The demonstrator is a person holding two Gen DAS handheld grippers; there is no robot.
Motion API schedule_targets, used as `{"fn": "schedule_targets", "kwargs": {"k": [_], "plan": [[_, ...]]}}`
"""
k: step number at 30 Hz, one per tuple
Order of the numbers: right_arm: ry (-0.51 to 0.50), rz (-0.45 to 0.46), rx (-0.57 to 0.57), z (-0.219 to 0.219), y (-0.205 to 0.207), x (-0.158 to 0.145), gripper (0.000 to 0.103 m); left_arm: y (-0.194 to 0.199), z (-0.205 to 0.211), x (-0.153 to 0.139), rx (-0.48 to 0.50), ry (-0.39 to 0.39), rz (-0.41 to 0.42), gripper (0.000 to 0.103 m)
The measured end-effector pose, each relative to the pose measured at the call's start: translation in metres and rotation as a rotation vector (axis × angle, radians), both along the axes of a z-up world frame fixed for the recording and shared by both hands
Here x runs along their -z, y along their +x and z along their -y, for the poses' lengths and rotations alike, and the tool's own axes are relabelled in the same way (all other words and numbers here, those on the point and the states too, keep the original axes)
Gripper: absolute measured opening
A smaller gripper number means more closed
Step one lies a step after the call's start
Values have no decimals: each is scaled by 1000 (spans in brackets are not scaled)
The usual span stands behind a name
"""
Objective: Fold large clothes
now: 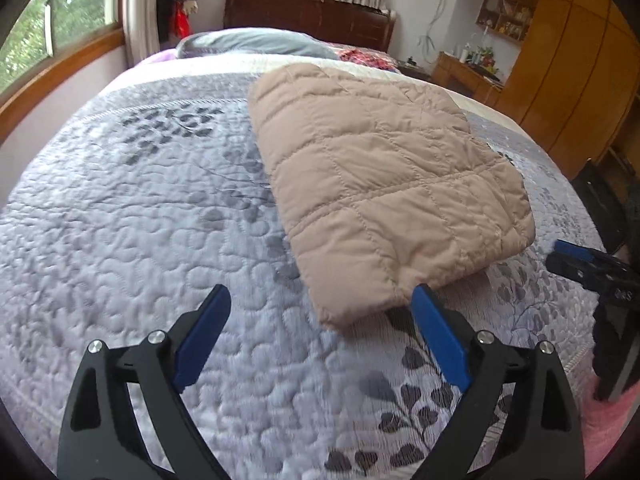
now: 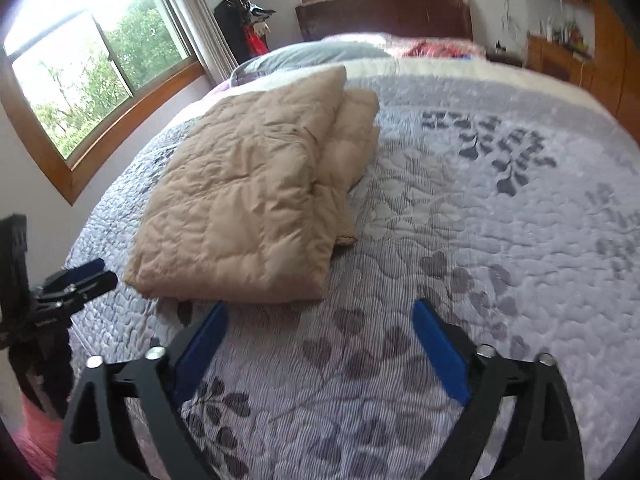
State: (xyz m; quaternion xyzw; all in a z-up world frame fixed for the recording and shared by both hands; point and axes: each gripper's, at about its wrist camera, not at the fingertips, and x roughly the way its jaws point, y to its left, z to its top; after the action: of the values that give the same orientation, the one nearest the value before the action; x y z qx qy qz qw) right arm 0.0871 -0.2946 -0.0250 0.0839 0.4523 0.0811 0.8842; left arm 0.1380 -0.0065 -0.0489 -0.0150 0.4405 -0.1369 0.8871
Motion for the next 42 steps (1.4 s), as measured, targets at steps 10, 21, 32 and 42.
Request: {"fn": "schedule_targets", "kwargs": {"k": [10, 21, 32, 42], "plan": [[-78, 50, 70, -18, -52, -25, 99, -47, -13, -29, -123, 111, 76, 97], [-100, 98, 76, -32, -96, -47, 99, -95, -15, -62, -162, 123, 178, 97], [-112, 90, 77, -49, -112, -49, 99, -117, -14, -65, -143, 138, 180, 97], [-122, 80, 102, -49, -116, -48, 99, -123, -19, -61, -149, 142, 164, 97]]}}
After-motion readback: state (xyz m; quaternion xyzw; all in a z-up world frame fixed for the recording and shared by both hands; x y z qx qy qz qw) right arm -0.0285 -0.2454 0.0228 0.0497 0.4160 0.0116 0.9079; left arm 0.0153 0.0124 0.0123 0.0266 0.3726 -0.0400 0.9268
